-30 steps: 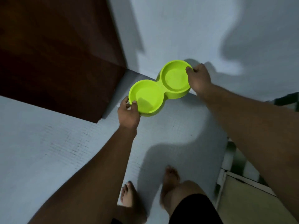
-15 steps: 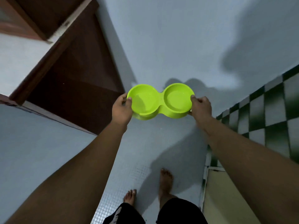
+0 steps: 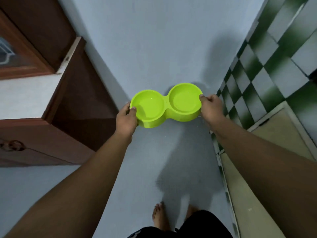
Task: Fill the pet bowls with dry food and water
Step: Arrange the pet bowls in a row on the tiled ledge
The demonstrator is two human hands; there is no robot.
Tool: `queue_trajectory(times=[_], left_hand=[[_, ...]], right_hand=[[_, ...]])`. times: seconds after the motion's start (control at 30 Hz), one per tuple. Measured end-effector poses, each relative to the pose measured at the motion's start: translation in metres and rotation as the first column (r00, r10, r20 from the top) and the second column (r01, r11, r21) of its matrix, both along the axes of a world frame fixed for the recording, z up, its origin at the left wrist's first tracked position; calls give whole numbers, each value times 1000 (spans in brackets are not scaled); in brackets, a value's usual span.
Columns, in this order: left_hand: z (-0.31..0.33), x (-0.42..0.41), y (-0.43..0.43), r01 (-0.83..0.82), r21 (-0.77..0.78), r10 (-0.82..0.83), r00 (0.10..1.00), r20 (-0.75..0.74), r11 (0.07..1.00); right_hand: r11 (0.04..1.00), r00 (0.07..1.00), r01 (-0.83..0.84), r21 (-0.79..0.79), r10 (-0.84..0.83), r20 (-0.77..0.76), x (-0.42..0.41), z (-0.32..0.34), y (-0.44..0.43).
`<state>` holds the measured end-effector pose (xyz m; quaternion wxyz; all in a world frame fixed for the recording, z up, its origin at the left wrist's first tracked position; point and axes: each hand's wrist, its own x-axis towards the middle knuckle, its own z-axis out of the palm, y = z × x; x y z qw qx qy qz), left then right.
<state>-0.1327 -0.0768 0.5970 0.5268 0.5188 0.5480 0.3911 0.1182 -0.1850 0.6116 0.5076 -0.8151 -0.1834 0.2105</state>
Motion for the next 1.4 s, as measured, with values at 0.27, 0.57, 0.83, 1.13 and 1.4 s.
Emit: queue_trajectory(times=[0.27, 0.57, 0.83, 1.13, 1.4], left_hand=[[5, -13, -89, 79, 0, -79, 997, 13, 997], [28, -36, -243, 216, -3, -216, 976, 42, 976], [40, -64, -339, 387, -7, -386, 920, 73, 922], [53, -114, -453, 557, 3, -556, 828, 71, 831], [46, -133, -580, 709, -121, -707, 704, 61, 695]], right_hand=[[992, 998, 42, 119, -35, -56, -19, 9, -117], [981, 984, 135, 138, -116, -135, -43, 8, -287], [931, 945, 321, 173, -301, -129, -106, 26, -424], [851, 866, 500, 160, -494, -78, -209, 34, -574], [754, 756, 652, 81, -654, -5, -267, 38, -736]])
